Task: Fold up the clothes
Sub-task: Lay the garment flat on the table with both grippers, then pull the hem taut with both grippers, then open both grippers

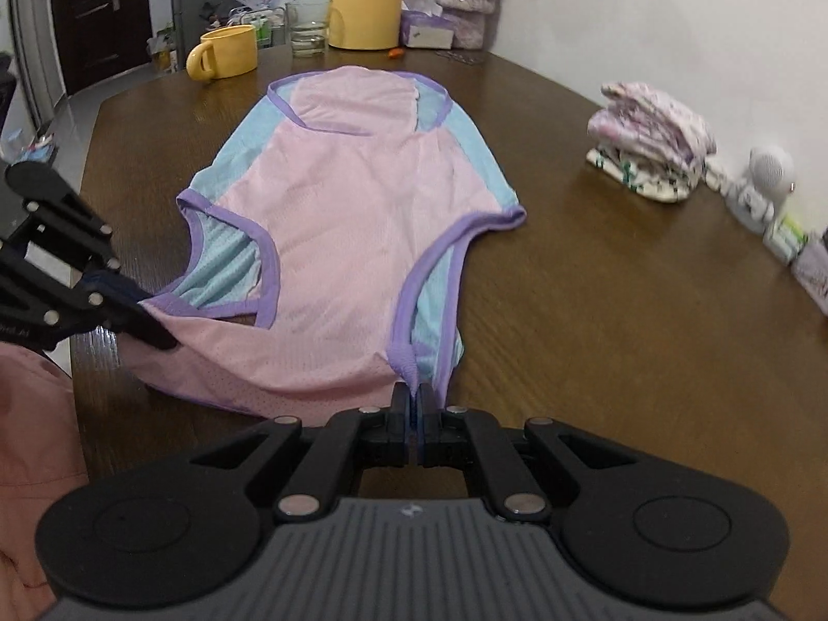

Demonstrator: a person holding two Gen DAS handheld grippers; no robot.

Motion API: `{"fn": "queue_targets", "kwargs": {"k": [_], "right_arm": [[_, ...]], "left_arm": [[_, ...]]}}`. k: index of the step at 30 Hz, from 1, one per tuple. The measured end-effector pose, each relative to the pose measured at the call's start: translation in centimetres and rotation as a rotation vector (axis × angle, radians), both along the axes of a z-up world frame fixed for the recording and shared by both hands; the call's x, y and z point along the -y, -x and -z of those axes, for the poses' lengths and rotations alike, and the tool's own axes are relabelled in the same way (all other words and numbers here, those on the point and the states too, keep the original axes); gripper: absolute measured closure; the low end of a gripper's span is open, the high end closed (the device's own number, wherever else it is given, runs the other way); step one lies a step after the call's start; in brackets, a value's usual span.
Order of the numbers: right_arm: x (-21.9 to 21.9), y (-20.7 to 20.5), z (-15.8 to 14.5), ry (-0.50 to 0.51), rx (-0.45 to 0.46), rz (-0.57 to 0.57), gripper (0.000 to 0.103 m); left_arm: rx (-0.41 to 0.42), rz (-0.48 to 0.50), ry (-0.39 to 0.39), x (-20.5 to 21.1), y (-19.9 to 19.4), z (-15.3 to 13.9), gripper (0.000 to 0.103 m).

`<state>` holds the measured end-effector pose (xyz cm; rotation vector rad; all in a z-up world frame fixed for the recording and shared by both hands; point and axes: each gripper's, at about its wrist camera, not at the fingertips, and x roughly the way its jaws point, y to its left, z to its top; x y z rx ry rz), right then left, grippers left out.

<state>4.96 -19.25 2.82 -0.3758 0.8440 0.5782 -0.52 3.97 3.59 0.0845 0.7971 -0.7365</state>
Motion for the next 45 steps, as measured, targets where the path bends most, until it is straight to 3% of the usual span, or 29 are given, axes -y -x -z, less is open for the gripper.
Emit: {"fn": "queue_targets", "kwargs": {"k": [4, 6, 8, 12, 14, 17, 19, 22, 27, 31, 33, 34, 35, 36, 45], "right_arm": [[0.6, -0.1, 1.0, -0.017, -0.030, 0.029, 0.097], [1.0, 0.1, 1.2, -0.035, -0.046, 0.045, 0.085], [1.4, 0.3, 1.0, -0.062, -0.056, 0.064, 0.058], [4.1, 0.6, -0.6, -0.194, -0.059, 0.133, 0.053], [5.5, 0.1, -1.1, -0.253, -0.059, 0.173, 0.051], [6.7, -1.0, -1.4, -0.305, -0.061, 0.219, 0.050], [6.5, -2.1, -1.0, -0.311, -0.066, 0.224, 0.050], [4.4, -4.0, 0.0, -0.281, -0.075, 0.194, 0.052], [0.3, -7.3, 1.8, -0.202, -0.098, 0.139, 0.063], [-1.4, -9.2, 2.6, -0.152, -0.106, 0.129, 0.067], [-1.6, -9.9, 2.6, -0.148, -0.111, 0.126, 0.077], [-1.5, -10.1, 2.6, -0.143, -0.110, 0.132, 0.091], [-1.5, -10.3, 2.6, -0.137, -0.110, 0.138, 0.101], [-1.4, -10.6, 2.5, -0.131, -0.109, 0.144, 0.101], [0.7, -12.7, 2.6, -0.130, -0.112, 0.245, 0.101]], "left_arm": [[-0.024, 0.005, 0.012, 0.1, 0.5, 1.2, 0.101], [-0.025, -0.001, 0.029, -0.2, 0.7, 1.4, 0.084], [-0.016, -0.011, 0.053, -0.8, 0.7, 1.3, 0.064], [0.030, -0.041, 0.129, -3.6, 1.2, -0.2, 0.032], [0.055, -0.087, 0.142, -5.1, 1.2, -0.9, 0.026], [0.081, -0.170, 0.143, -7.2, 0.9, -1.4, 0.026], [0.083, -0.235, 0.132, -8.2, 0.2, -1.4, 0.026], [0.088, -0.306, 0.050, -8.3, -1.2, -0.6, 0.028], [0.111, -0.311, -0.120, -6.7, -3.6, 1.3, 0.037], [0.136, -0.309, -0.187, -6.4, -5.0, 2.3, 0.043], [0.154, -0.308, -0.230, -6.4, -5.5, 2.7, 0.055], [0.151, -0.305, -0.231, -6.6, -5.7, 2.8, 0.069], [0.148, -0.301, -0.231, -6.7, -6.0, 2.9, 0.092], [0.146, -0.300, -0.232, -6.9, -6.2, 3.0, 0.099], [0.134, -0.394, -0.208, -9.3, -7.2, 2.6, 0.097]]}}
